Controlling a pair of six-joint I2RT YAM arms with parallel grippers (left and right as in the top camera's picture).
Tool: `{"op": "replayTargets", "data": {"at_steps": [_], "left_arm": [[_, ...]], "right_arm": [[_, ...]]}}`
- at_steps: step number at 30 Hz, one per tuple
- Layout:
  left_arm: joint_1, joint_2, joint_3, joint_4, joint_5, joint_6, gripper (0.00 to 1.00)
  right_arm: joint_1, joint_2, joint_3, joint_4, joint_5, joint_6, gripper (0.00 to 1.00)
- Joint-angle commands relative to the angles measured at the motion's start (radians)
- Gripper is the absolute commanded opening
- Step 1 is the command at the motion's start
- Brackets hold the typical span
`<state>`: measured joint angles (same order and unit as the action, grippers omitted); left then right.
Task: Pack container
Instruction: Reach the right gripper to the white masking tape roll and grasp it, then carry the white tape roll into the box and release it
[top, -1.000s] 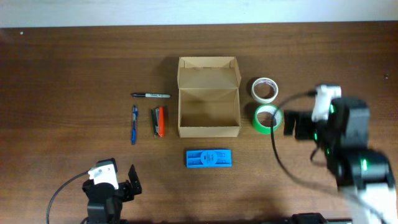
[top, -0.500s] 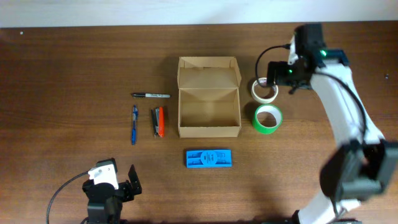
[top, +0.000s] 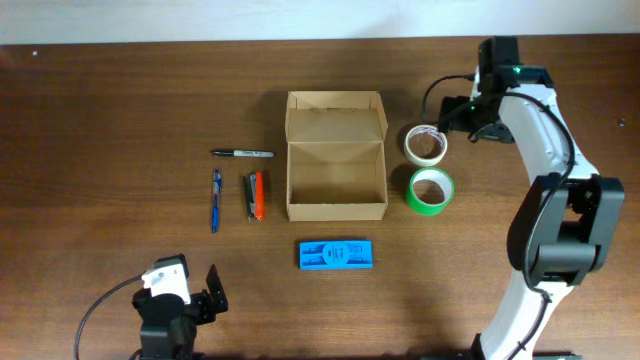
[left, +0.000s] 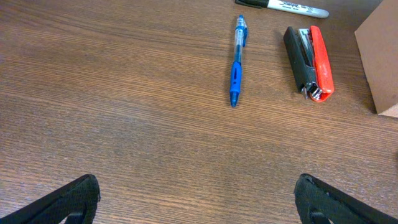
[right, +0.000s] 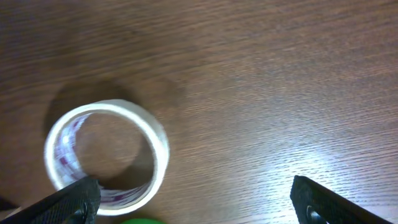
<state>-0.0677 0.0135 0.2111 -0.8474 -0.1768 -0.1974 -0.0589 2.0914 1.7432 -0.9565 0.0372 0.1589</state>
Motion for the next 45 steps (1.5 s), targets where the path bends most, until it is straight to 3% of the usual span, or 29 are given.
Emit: {"op": "replayTargets", "data": {"at_steps": [1,10,14,22,26,31,33,45], "left_arm": [[0.005,-0.008,-0.009,0.002,-0.007,0.02,1.0],[0.005,-0.008,-0.009,0.002,-0.007,0.02,1.0],[0.005,-0.008,-0.009,0.002,-0.007,0.02,1.0],[0.005,-0.008,-0.009,0.002,-0.007,0.02,1.0],[0.005,-0.008,-0.009,0.002,-0.007,0.02,1.0],[0.005,-0.008,-0.009,0.002,-0.007,0.02,1.0],[0.005,-0.008,-0.009,0.002,-0.007,0.02,0.99],[0.005,-0.008,-0.009,0.002,-0.007,0.02,1.0]], "right_arm": [[-0.008,0.05,0.018,0.006,-0.012,0.024,0.99],[-0.006,0.124,0.018,0.014,-0.09,0.037,1.0],[-0.006,0.149,0.018,0.015,-0.117,0.037,0.89],[-0.006,0.188,0.018,0.021,-0.14,0.038,0.79],[-0.006,0.202,0.018,0.021,-0.139,0.038,0.64],[-0.006,0.202,0.019,0.034,-0.139,0.038,0.19],[-0.006,0.202,0.019,0.034,-0.139,0.038,0.06],[-0.007,0.122,0.126,-0.032,-0.139,0.022,0.04]]}}
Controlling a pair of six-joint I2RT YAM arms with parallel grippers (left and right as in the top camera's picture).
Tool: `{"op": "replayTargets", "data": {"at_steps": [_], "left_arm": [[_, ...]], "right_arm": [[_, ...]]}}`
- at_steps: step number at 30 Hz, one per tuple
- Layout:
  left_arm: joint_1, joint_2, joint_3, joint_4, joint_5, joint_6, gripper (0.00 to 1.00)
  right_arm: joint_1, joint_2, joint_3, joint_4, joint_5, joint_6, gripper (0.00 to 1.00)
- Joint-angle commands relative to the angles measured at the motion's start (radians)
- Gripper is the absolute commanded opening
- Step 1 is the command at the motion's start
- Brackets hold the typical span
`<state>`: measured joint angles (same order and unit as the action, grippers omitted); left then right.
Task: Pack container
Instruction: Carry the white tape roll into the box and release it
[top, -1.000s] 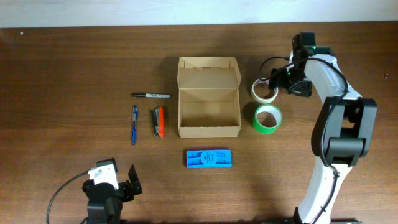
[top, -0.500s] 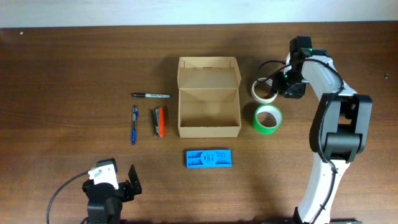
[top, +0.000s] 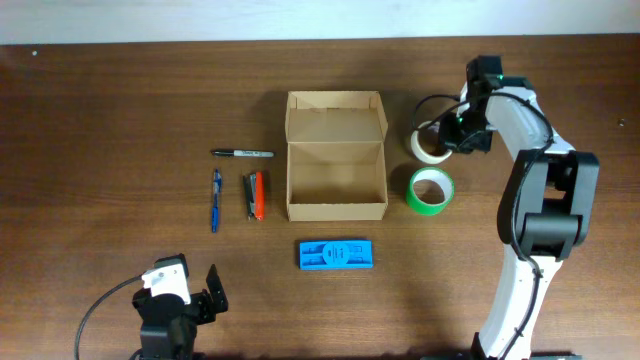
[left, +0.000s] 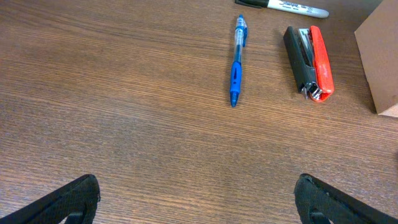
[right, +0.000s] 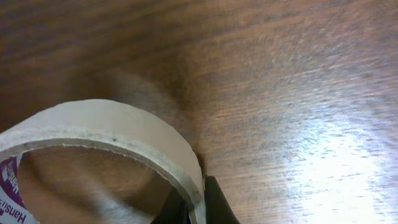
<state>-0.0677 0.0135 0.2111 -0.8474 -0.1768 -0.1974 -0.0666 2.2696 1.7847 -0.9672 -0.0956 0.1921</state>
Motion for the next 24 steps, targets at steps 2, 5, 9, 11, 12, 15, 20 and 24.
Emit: {"op": "replayTargets", "data": {"at_steps": [2,5,9,11,12,15,20,24], "left_arm": [[0.005,-0.008,-0.009,0.002,-0.007,0.02,0.99],[0.005,-0.008,-0.009,0.002,-0.007,0.02,1.0],[0.005,-0.008,-0.009,0.002,-0.007,0.02,1.0],[0.005,-0.008,-0.009,0.002,-0.007,0.02,1.0],[0.005,-0.008,-0.009,0.002,-0.007,0.02,1.0],[0.005,-0.008,-0.009,0.002,-0.007,0.02,1.0],[0.005,-0.008,-0.009,0.002,-0.007,0.02,0.99],[0.005,-0.008,-0.009,0.002,-0.007,0.02,1.0]], "right_arm": [[0.005,-0.084,0.133,-0.066,-0.006,-0.039,0.04],[0.027,-0.131,0.208,-0.148,-0.006,-0.111,0.04],[0.076,-0.179,0.275,-0.251,-0.072,-0.113,0.04],[0.098,-0.196,0.289,-0.287,-0.151,-0.069,0.03],[0.109,-0.203,0.293,-0.305,-0.204,-0.048,0.04],[0.149,-0.21,0.294,-0.294,-0.33,-0.142,0.04],[0.24,-0.21,0.294,-0.305,-0.332,-0.518,0.04],[0.325,-0.209,0.294,-0.306,-0.201,-0.701,0.04]]}}
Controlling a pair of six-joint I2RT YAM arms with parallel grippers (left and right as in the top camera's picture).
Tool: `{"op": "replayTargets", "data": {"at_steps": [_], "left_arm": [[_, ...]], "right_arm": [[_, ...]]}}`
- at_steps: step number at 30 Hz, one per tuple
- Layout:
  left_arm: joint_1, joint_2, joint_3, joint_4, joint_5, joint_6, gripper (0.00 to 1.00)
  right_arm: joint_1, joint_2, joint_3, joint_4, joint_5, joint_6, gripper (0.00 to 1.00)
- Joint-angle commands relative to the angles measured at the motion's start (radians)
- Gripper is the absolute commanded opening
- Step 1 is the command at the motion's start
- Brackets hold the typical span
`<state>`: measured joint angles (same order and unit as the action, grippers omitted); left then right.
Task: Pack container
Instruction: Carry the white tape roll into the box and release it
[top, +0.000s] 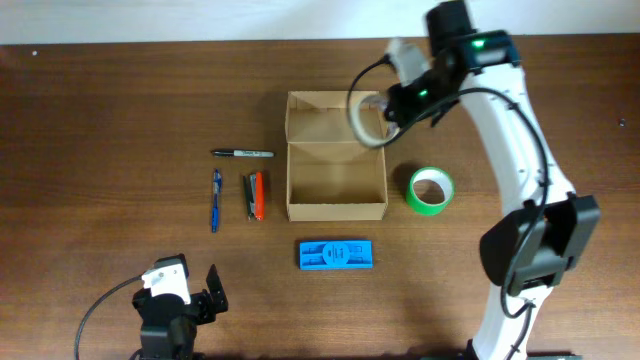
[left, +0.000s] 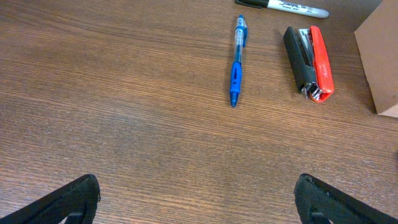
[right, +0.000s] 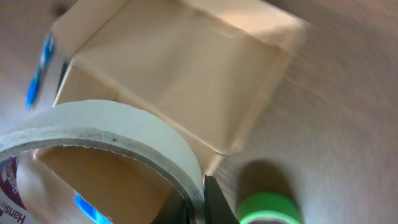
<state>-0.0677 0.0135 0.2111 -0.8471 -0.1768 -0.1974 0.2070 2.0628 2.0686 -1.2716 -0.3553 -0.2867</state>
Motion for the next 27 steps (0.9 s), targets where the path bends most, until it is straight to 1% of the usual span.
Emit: {"op": "replayTargets", "data": {"at_steps": [1,5,9,16,27], "left_arm": [[0.005,-0.008,-0.009,0.002,-0.007,0.02,1.0],[0.005,-0.008,-0.009,0.002,-0.007,0.02,1.0],[0.005,-0.008,-0.009,0.002,-0.007,0.02,0.99],[0.005,-0.008,-0.009,0.002,-0.007,0.02,1.0],[0.005,-0.008,-0.009,0.002,-0.007,0.02,1.0]], "right_arm": [[0.073,-0.002,0.01,0.0,0.085,-0.251,0.03],[0.151,0.002,0.01,-0.008,0.118,-0.382,0.04],[0.213,0.014,0.009,-0.014,0.168,-0.415,0.04],[0.265,0.071,0.005,-0.019,0.207,-0.42,0.04],[0.28,0.169,0.003,-0.004,0.237,-0.42,0.04]]}}
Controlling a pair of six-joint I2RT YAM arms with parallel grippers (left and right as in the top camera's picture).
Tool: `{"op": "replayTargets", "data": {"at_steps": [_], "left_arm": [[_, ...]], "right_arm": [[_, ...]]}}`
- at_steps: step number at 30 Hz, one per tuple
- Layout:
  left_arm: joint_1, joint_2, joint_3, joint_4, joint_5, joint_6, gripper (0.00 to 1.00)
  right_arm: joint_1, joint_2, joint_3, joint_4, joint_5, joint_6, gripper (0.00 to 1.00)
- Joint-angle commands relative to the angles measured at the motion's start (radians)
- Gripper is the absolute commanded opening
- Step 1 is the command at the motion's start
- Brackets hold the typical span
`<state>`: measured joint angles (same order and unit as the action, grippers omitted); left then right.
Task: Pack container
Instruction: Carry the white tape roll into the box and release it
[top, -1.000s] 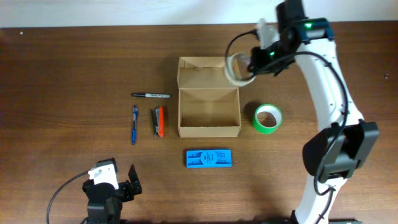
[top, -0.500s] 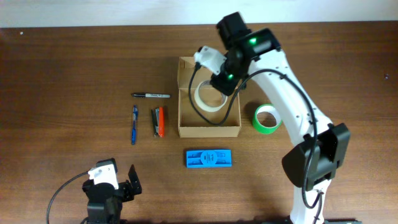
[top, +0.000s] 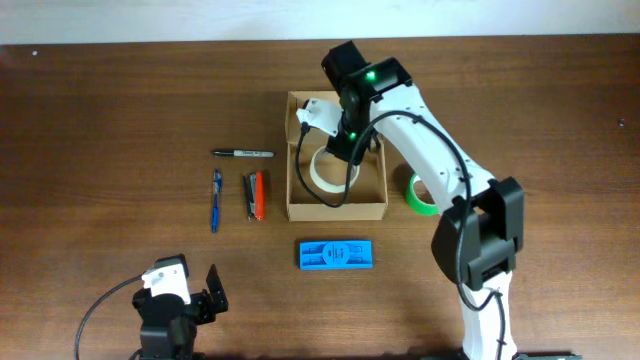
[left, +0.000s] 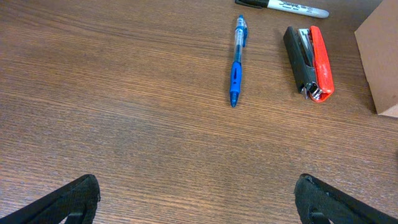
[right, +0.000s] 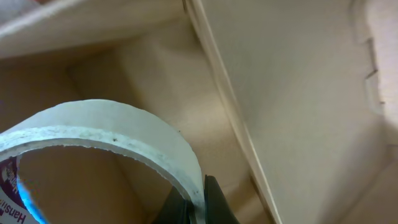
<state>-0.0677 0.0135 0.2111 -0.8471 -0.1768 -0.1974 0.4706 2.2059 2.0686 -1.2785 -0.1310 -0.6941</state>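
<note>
My right gripper (right: 198, 202) is shut on the wall of the white tape roll (top: 327, 170) and holds it inside the open cardboard box (top: 290, 185); up close the white tape roll (right: 106, 124) fills the lower left, with box walls behind it. A green tape roll (top: 415, 190) lies right of the box, partly under my right arm. A blue case (top: 336, 254) lies in front of the box. The black marker (top: 242, 154), blue pen (left: 236, 61) and orange-black stapler (left: 310, 61) lie left of the box. My left gripper (left: 198, 198) is open at the front left, over bare wood.
The box's lid flap (top: 335, 103) stands open at the back. The box corner (left: 379, 62) shows at the right edge of the left wrist view. The table's back edge (top: 200, 42) meets a pale wall.
My right gripper, still shut on the white tape roll, has gone from above the box's back right corner down into the box. The left arm has not moved.
My right gripper stood open beside the white tape roll on the table right of the box. Then it was shut on the roll's wall there. Later it held the roll up over the box's back right corner, and now the roll is inside the box.
</note>
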Motion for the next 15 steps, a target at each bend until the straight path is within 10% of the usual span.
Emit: {"op": "replayTargets", "data": {"at_steps": [1,15], "left_arm": [[0.005,-0.008,-0.009,0.002,-0.007,0.02,1.0],[0.005,-0.008,-0.009,0.002,-0.007,0.02,1.0]], "right_arm": [[0.021,0.029,0.003,0.003,0.012,-0.013,0.04],[0.049,0.085,0.003,0.048,0.012,-0.013,0.04]]}}
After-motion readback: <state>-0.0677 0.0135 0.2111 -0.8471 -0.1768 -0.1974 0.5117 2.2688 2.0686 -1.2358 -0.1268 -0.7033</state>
